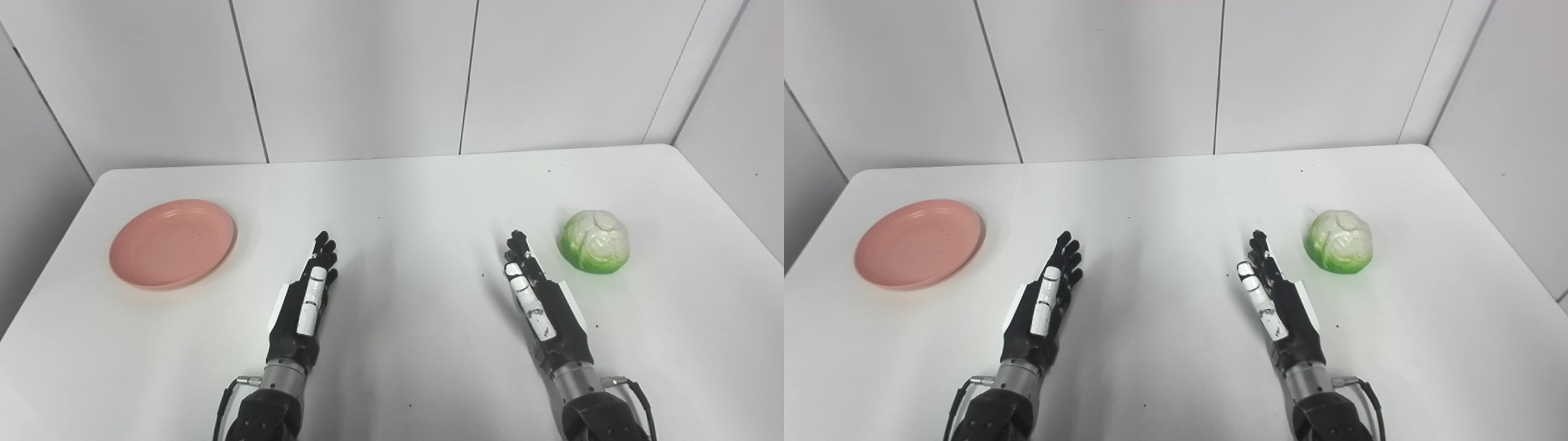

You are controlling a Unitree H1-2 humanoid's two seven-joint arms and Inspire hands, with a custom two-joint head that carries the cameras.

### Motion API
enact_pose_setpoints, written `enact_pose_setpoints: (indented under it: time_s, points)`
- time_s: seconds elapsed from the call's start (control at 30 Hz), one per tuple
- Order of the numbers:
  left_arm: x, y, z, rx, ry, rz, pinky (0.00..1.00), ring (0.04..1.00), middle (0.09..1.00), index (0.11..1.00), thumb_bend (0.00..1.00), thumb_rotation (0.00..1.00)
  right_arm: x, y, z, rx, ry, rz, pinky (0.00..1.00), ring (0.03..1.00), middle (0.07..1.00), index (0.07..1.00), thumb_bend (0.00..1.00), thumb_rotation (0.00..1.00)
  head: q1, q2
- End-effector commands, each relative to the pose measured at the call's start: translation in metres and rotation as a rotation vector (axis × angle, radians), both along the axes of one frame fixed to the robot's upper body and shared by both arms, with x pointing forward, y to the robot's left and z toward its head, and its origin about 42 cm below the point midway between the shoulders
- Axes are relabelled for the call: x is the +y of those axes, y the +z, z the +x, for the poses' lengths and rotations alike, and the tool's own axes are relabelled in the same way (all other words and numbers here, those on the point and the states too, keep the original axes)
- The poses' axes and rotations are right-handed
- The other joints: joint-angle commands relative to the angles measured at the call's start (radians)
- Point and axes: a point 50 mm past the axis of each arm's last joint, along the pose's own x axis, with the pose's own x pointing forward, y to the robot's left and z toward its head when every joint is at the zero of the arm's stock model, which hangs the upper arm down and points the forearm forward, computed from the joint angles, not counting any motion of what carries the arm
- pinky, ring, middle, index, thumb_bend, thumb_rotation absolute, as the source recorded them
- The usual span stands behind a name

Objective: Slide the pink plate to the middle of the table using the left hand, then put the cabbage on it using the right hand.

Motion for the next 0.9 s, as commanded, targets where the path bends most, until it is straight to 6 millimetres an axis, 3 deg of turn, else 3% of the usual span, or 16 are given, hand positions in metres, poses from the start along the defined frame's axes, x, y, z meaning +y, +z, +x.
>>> enact_pose_setpoints:
  time_s: [0.0, 0.87]
  points:
    - [-0.0014, 0.0047, 0.0051, -0.033, 0.002, -0.007, 1.0, 1.0, 1.0, 1.0, 0.63, 1.0, 0.0019, 0.0206, 0.0088, -0.092, 0.003, 0.001, 1.0, 1.0, 1.0, 1.0, 0.7, 0.84, 0.001, 0.0]
    - [-0.0002, 0.006, 0.0032, -0.034, -0.019, 0.027, 1.0, 1.0, 1.0, 1.0, 0.63, 1.0, 0.0014, 0.0221, 0.0089, -0.096, 0.001, 0.006, 1.0, 1.0, 1.0, 1.0, 0.69, 0.84, 0.0, -0.001]
